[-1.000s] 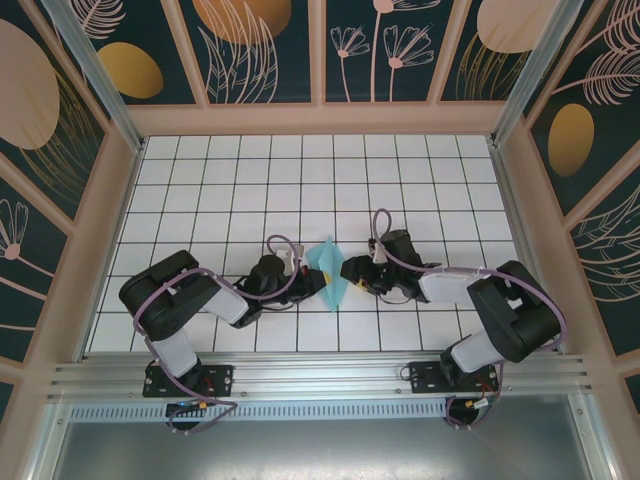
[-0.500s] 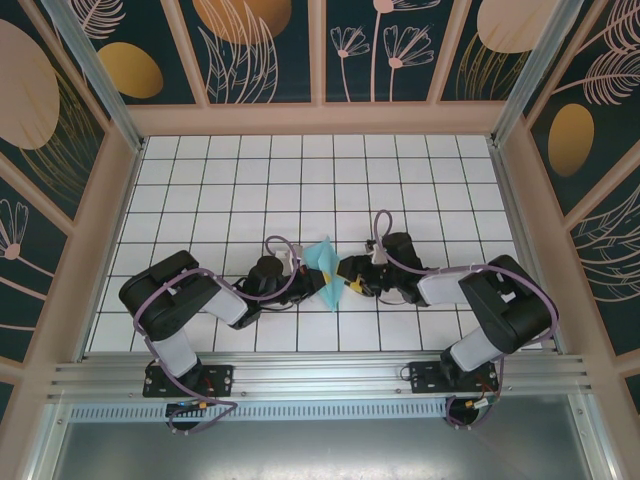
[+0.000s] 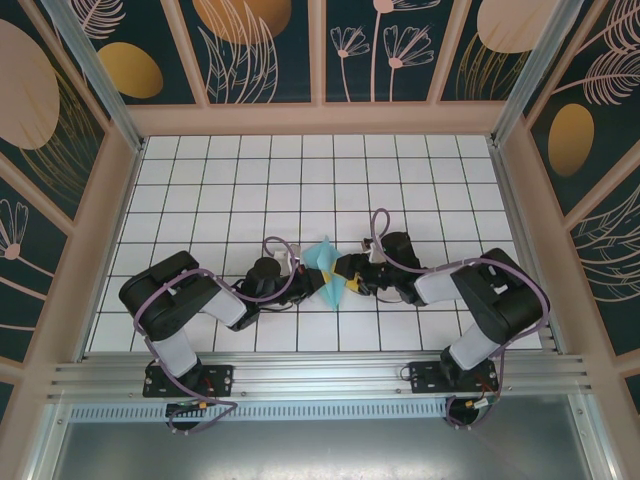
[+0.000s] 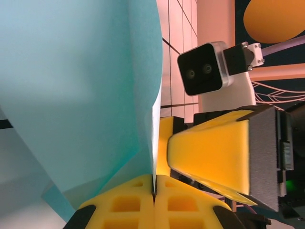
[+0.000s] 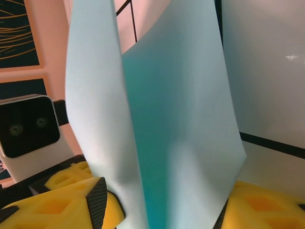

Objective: Fold a paper plane with a square sheet of paper (pick it up from the middle)
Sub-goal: Turn over the paper at the center of the table.

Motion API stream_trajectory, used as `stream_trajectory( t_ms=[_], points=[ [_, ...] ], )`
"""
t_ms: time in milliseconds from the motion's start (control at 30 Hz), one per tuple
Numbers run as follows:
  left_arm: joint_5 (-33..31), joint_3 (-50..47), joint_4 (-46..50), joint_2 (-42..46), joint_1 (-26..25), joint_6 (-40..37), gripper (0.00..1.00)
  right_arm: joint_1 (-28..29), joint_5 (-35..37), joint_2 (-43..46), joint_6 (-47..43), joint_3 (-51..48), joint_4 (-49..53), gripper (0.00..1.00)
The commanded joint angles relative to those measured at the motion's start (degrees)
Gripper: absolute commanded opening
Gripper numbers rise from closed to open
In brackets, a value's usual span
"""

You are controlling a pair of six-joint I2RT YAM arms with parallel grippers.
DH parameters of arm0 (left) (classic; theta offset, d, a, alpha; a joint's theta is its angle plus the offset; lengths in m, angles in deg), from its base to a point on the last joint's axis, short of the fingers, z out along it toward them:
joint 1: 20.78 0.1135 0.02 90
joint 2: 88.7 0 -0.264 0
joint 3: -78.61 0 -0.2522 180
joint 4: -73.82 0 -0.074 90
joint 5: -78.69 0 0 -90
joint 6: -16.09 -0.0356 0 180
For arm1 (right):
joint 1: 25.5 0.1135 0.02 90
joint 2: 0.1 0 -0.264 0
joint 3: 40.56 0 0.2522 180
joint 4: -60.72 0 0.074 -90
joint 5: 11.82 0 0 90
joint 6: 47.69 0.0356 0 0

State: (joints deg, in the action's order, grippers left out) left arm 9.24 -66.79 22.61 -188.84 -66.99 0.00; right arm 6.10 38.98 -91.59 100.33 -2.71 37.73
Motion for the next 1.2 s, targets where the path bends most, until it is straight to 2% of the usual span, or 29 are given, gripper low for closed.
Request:
stream_trajectory(
  t_ms=[0,167,300,567,667,867,1167],
  points=[
    [-0.49,-0.79,-2.78,0.91,-0.30,1.20,0.01,0.06,-1.49,-0.72,-0.08,1.07,-2.78,0.59],
    [-3.88,-1.91,3.97,1.03,-0.34,3.22,0.09,0.05,0.00,-0.45,-2.34,2.08,1.20,0.58],
    [-5.97,-1.59,9.55,1.55,-0.35,2.54,0.22,0.05,-0.95,-1.12,-2.65,2.18,0.89,0.56],
    [-9.27,1.35,22.06,6.07,-0.35,-0.29,0.29,0.05,-1.32,-3.51,-3.98,3.64,1.42,0.56],
    [-9.00,2.98,25.54,6.00,-0.37,-1.84,0.30,0.37,-1.67,-4.46,-4.87,4.53,1.77,0.56],
    [-9.83,3.59,29.15,5.57,-0.28,-2.50,0.21,1.61,-2.37,-6.93,-6.30,6.54,1.91,0.56],
    [-10.07,4.85,33.81,4.84,-0.36,-3.77,0.19,3.27,-2.18,-9.66,-8.68,9.66,4.13,0.55]
  ],
)
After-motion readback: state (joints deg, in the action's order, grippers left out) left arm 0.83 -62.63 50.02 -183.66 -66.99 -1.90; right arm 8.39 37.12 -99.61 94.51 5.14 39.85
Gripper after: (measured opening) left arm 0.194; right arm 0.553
